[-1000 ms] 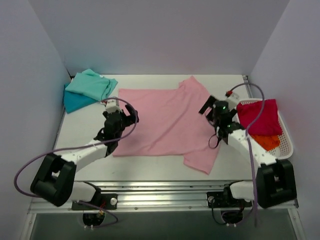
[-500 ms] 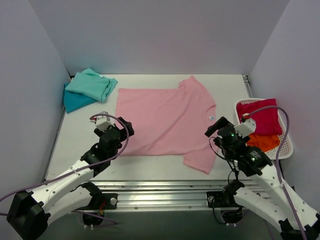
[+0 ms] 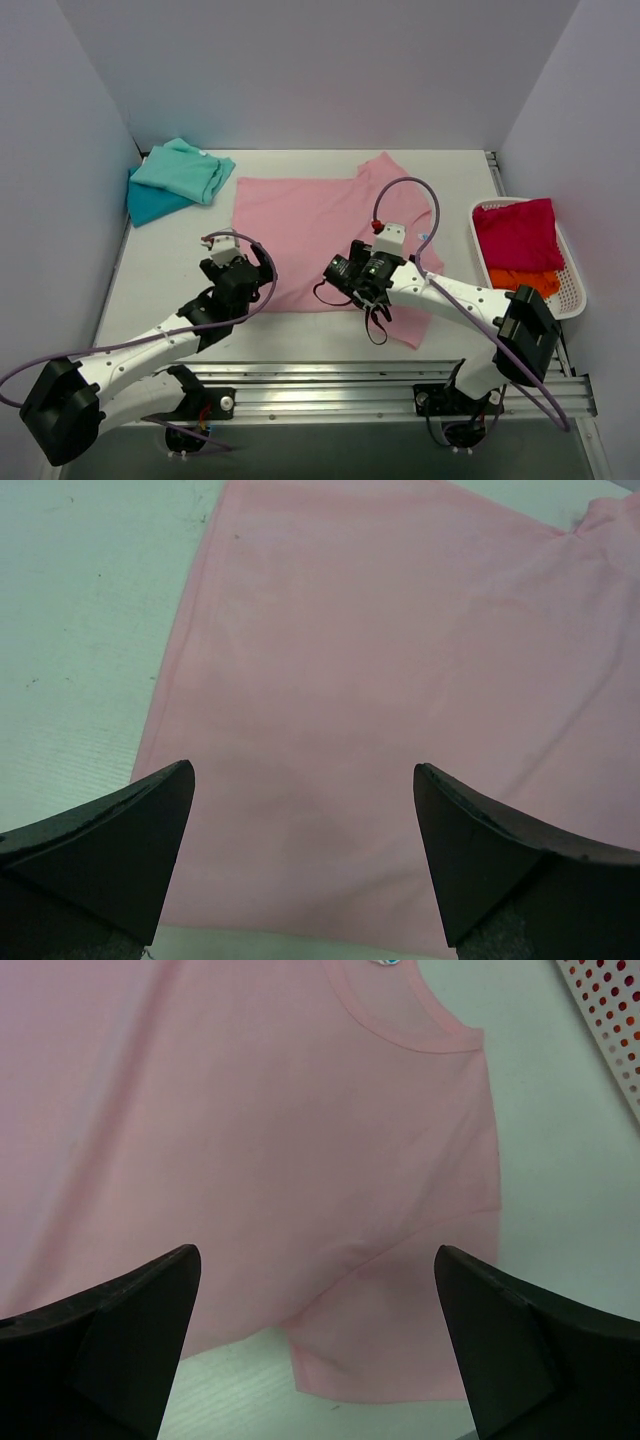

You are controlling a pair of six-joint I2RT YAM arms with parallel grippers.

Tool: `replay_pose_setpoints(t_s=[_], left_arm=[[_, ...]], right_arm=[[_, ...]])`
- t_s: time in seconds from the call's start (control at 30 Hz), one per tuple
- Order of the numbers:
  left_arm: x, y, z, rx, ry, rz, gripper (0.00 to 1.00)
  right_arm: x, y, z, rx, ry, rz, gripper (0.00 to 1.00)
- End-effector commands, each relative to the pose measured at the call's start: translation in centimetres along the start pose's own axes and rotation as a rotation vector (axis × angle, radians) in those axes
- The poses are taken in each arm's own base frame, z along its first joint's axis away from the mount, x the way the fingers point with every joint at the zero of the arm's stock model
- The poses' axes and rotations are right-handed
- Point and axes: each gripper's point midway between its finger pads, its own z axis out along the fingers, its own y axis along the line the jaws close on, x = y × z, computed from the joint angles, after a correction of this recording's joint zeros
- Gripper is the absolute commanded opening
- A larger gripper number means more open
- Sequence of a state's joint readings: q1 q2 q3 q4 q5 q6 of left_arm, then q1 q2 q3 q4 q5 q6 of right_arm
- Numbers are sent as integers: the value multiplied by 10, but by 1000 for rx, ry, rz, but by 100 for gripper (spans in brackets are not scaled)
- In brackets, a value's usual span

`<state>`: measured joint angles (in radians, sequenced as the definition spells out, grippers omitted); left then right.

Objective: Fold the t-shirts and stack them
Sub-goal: Flatten out the tshirt

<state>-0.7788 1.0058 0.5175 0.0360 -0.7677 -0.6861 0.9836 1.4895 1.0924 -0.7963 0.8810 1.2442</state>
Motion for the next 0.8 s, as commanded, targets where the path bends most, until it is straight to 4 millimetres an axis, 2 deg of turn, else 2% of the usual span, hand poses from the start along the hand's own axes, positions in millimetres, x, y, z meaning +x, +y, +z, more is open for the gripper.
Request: replay_pose_setpoints(t_s=[0.0, 0.07, 0.2, 0.27, 0.3, 0.33, 0.37, 0.4, 0.43, 0.5, 0.53, 0.63, 0.67, 0.7, 0.77], left_arm=[[-20, -14, 5, 3, -51, 27, 100], [-21, -13, 4, -10, -50, 36, 100], [-20, -8, 3, -4, -65, 35, 100], [-24, -7, 2, -5, -81, 22, 100], [-22, -7, 2, -4, -80, 27, 100], [-22, -8, 3, 0, -81, 27, 99], [-22, -9, 3, 4, -78, 28, 99], [-21, -10, 4, 6, -75, 29, 99], [-18, -10, 6, 3, -69, 36, 99], [-16, -13, 7, 14, -61, 34, 98], [-14, -13, 9, 11, -56, 37, 98], [-10, -15, 11, 20, -43, 38, 98], [-11, -16, 11, 25, -43, 34, 98], [-10, -17, 11, 32, -37, 34, 98], [-10, -17, 11, 33, -33, 35, 98]], right_arm=[[9, 8, 14, -26, 115, -39, 98], [22, 3, 9, -37, 168, -52, 96], [41, -28, 1, 27, 247, -25, 95], [49, -37, 1, 47, 288, 8, 95], [51, -45, 9, 76, 321, 47, 95], [65, -55, 9, 79, 401, 75, 93], [70, -58, 12, 68, 435, 106, 91], [62, -59, 18, 27, 447, 194, 90], [68, -61, 18, 9, 489, 223, 88], [72, -82, 21, 60, 502, 257, 87], [65, -90, 23, 76, 486, 299, 87], [73, -92, 25, 26, 537, 407, 87], [84, -85, 19, -28, 615, 443, 87], [96, -84, 23, -47, 636, 463, 87], [98, -83, 20, -72, 644, 499, 88]])
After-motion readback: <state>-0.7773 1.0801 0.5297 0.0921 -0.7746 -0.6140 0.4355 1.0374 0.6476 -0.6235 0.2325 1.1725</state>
